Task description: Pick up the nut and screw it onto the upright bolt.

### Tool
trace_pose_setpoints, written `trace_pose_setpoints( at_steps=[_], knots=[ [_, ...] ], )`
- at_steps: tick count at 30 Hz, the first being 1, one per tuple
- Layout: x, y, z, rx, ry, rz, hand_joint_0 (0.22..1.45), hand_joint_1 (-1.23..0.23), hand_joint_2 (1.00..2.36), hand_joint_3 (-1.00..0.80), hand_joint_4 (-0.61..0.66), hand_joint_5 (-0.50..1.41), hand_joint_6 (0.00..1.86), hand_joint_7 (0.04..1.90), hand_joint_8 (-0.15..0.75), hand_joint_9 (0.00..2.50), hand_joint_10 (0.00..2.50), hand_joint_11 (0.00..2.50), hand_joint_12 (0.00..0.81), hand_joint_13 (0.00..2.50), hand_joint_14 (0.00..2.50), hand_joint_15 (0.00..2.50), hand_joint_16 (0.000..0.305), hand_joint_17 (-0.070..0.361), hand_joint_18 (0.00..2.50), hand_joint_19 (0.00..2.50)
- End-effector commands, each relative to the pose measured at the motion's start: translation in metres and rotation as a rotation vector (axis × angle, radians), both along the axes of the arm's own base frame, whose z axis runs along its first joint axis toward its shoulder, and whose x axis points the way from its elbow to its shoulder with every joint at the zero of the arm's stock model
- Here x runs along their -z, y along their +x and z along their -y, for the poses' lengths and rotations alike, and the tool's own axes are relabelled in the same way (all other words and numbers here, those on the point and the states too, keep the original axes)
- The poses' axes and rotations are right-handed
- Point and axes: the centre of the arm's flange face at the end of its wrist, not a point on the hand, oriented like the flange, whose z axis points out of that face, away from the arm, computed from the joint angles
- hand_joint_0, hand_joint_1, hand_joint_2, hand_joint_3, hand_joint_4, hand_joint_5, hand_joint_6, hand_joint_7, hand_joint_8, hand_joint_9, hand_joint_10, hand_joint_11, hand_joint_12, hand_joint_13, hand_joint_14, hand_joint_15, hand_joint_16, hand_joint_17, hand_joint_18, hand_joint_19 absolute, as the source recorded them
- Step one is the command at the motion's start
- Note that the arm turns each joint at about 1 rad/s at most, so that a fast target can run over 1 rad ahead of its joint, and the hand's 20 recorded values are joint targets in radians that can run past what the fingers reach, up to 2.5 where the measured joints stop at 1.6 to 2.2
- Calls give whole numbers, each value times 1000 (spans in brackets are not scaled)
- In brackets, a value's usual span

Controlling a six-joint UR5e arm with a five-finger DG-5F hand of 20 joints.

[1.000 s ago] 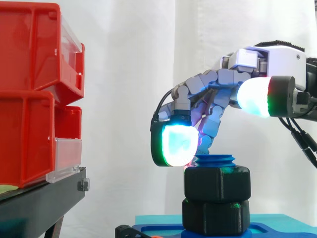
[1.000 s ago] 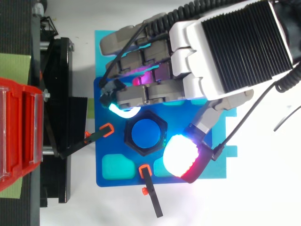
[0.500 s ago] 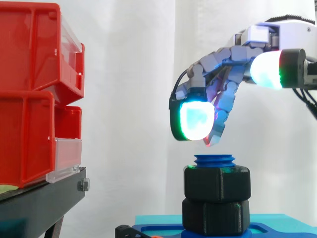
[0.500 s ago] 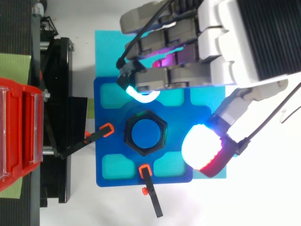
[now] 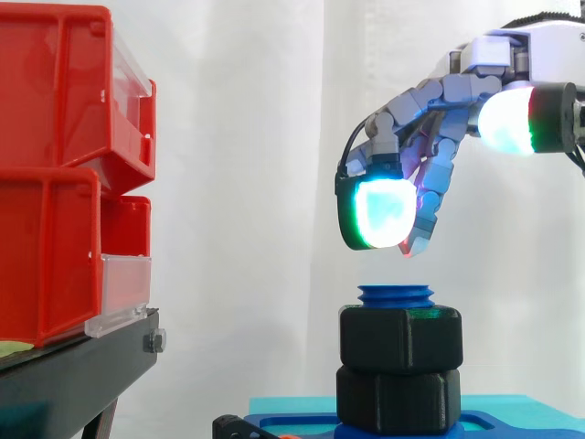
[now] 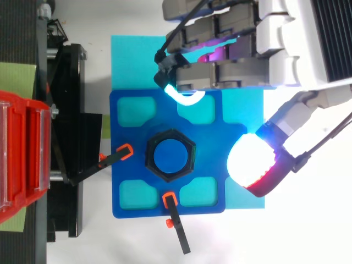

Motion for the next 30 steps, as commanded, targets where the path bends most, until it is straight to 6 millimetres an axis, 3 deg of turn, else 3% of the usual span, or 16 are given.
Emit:
trace_pose_setpoints(
  at_steps=[1,7,9,18,24,30],
  knots=[
    [-10,-5,2,42,10,-16,524,-195,1000,-500,247,-31,505,999,219,1170,0,3,212,783,0,0,30,67,452,94],
    [-29,-24,-1,91,13,-25,523,-202,1000,-500,248,-31,505,995,218,1170,0,8,213,778,1,0,30,68,450,94],
    [-25,-48,-4,128,13,-28,523,-203,1000,-500,252,-32,505,996,218,1167,0,1,215,777,0,0,30,68,450,93],
    [-21,-106,-12,233,57,67,523,-215,1000,-500,252,-33,505,996,221,1154,0,0,213,764,1,0,31,69,445,87],
    [-20,-112,-15,282,82,66,526,-244,1000,-500,256,-35,505,1000,216,1136,0,0,223,751,0,0,31,70,438,83],
    [-19,-111,-13,361,271,29,527,-282,1000,-500,264,-48,504,986,225,1113,0,0,228,732,0,0,32,71,433,80]
  ],
)
